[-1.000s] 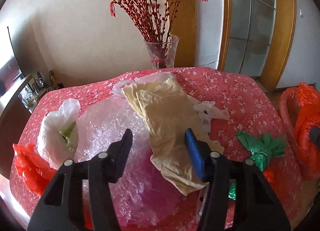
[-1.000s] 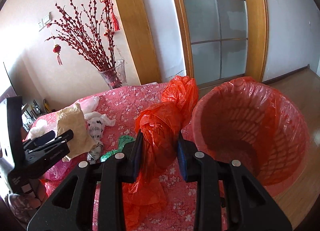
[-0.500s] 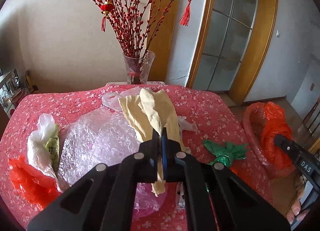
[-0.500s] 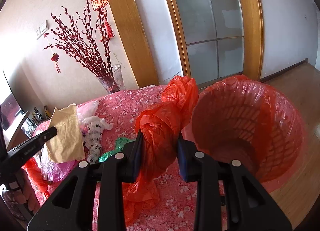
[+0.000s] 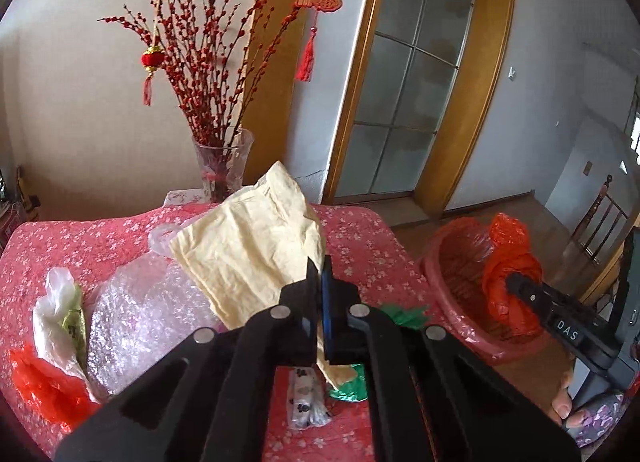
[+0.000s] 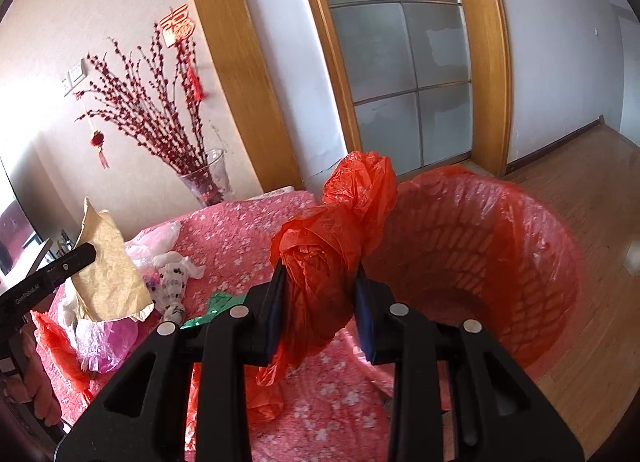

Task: Collect trash
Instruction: 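Carry the red bag over the basket with the right tool while the left tool grasps brown paper, then open both tools over the basket, dropping red bag and brown paper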

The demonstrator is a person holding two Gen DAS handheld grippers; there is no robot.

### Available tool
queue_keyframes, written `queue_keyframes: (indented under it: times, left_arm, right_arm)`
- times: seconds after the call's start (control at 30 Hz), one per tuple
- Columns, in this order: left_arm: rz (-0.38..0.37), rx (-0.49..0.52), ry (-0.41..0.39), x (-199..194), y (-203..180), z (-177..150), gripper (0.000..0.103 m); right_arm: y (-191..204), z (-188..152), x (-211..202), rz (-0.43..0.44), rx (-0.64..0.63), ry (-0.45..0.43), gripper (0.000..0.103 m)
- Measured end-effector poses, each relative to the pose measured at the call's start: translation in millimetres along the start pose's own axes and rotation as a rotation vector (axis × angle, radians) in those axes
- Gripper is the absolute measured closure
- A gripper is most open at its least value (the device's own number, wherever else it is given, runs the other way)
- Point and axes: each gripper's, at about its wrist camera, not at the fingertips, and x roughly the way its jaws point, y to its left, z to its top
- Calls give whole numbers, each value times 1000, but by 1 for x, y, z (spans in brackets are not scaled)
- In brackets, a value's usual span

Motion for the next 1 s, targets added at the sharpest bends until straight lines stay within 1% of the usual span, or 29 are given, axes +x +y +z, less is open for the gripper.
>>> queue_keyframes:
  times: [0.23,0.37,0.5,0.6,0.73,0.9,1.0]
  left_arm:
    - [-114,44,-20,0,-44,25,100]
    - [-180,98,-36,1,-80,37,100]
    - [-248,143,-34,9,-117,46,100]
    - [-298,166,-23,18,-145,45,100]
    - [-339,182,0,35,-174,43,100]
    - [-382,190,41,60,-197,36,100]
    - [-389,197,58,71,-207,30,100]
  right_arm:
    - [-30,12,-13,-47,25,-25,72]
    - [-46,19,-17,-78,31,-33,72]
    - [-62,21,-21,-94,58,-30,72]
    - [-75,21,-24,-110,75,-25,72]
    - [-91,18,-29,-130,90,-24,72]
    - [-107,20,-34,-151,104,-33,72]
    - [-116,22,-35,-159,115,-36,72]
